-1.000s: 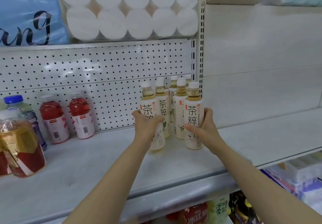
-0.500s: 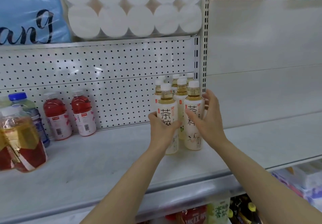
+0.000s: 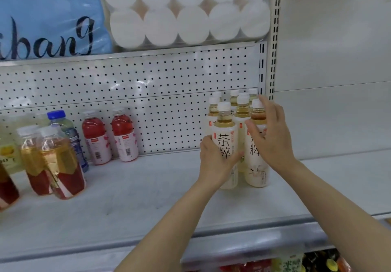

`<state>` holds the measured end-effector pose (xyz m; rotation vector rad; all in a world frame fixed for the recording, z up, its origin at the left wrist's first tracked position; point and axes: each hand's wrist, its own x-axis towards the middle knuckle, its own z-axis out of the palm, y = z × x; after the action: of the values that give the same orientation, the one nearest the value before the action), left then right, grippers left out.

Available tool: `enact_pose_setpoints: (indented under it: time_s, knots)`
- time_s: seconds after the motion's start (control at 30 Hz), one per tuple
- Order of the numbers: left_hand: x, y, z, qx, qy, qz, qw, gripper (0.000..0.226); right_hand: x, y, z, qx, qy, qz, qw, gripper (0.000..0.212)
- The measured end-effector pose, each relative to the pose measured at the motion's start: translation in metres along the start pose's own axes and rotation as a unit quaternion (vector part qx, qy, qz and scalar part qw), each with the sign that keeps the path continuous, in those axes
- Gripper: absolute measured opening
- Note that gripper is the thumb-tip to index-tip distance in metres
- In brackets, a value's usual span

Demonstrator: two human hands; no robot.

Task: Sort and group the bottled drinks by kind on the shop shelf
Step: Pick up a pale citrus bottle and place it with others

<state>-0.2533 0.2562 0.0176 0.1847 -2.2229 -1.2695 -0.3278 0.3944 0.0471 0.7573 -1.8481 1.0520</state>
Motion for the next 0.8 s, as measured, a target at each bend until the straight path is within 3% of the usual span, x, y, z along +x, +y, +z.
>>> enact_pose_setpoints:
  time_s: [0.2, 0.5, 0.8]
  knots:
    - [-0.007, -0.004, -0.020, 0.106, -0.015, 0.025, 0.994, 0.085, 0.000, -0.006, -0.004, -0.113, 0.069, -0.083, 0.988, 0.058]
    - [-0.036, -0.031, -0.095, 0.332, 0.045, 0.071, 0.939, 0.082, -0.019, -0.036, 0.006, -0.108, 0.085, -0.184, 0.973, 0.047]
    - [-0.039, -0.066, -0.184, 0.417, 0.125, 0.038, 0.899, 0.074, -0.034, -0.108, 0.076, -0.051, 0.052, -0.252, 0.965, 0.044]
